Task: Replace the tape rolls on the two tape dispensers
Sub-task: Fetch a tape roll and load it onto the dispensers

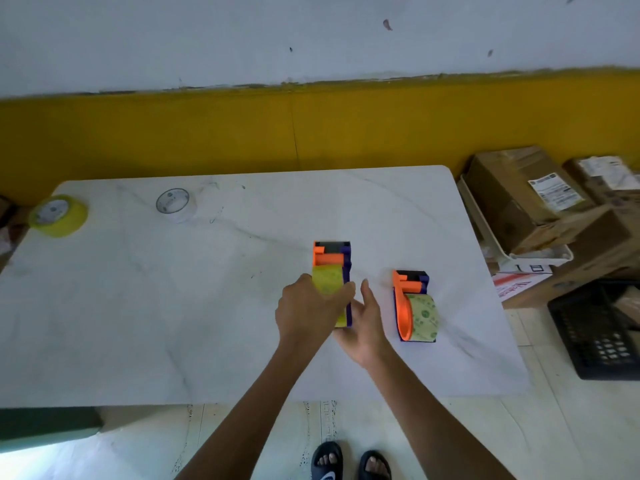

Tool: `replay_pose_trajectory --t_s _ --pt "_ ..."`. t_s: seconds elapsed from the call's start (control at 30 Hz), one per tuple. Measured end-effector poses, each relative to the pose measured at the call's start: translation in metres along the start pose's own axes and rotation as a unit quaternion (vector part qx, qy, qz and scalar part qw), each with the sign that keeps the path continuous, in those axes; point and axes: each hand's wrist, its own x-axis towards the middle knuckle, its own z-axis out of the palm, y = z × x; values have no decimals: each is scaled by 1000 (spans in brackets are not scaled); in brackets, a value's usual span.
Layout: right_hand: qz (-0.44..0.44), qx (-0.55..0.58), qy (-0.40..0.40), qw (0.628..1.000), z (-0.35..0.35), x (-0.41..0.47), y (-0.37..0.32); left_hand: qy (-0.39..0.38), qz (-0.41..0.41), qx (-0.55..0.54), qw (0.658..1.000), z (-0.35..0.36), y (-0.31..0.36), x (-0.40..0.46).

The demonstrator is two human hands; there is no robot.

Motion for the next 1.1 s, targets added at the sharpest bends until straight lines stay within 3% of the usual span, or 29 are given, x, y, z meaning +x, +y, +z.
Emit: replay_pose_trajectory --t_s 0.23,0.53,0.63,0.8,1.1 --pt "17 73 161 984 -14 -22 28 -73 -56 78 993 26 -14 20" --pt "43 136 256 956 -33 -26 32 -92 -40 93 991 73 -29 11" --pt "58 60 286 955 -35 -27 27 -74 -44 89 992 81 -36 9" --pt "131 -187 315 921 -35 -29 14 -66 -47 87 993 86 -37 9" --pt "110 -259 333 900 -37 -41 1 -116 -72 93 986 86 -32 9"
